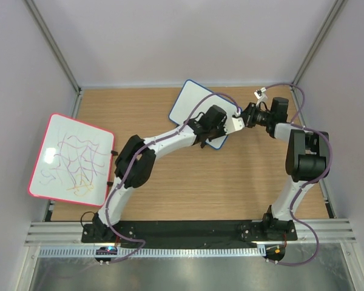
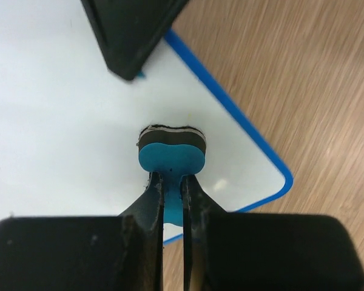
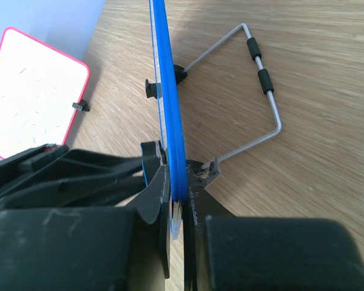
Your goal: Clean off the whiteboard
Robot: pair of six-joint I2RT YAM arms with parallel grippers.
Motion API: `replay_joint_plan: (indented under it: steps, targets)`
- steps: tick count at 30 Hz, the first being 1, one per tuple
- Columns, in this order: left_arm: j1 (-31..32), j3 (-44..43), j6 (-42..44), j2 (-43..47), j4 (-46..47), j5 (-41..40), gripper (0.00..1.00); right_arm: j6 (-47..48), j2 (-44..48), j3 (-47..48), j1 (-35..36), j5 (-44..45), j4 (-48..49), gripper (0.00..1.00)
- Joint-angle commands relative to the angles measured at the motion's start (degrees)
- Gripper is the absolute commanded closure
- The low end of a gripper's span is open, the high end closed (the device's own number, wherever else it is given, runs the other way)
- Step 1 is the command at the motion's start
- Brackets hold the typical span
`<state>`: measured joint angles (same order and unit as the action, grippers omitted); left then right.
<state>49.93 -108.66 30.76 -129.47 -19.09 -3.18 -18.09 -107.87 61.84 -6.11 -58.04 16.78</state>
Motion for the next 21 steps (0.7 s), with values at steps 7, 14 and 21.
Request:
replay_joint_plan:
  steps: [7,14,21]
  targets:
    - [-8.97,6.63,1.23,-0.43,0.02,-3.41,1.0,6.4,2.49,0.29,0.92,2.32,-5.7,0.99]
    - [-4.68,0.4,0.0,-1.4,-1.21,-2.45,1.0,7.1,2.67,0.56,1.01,2.93,-7.11,0.99]
    - [0.34,-2.96,-2.28,-1.05,-5.07,0.36,1.0,8.85,3.02,0.82,1.01,4.51,-9.47,0.99]
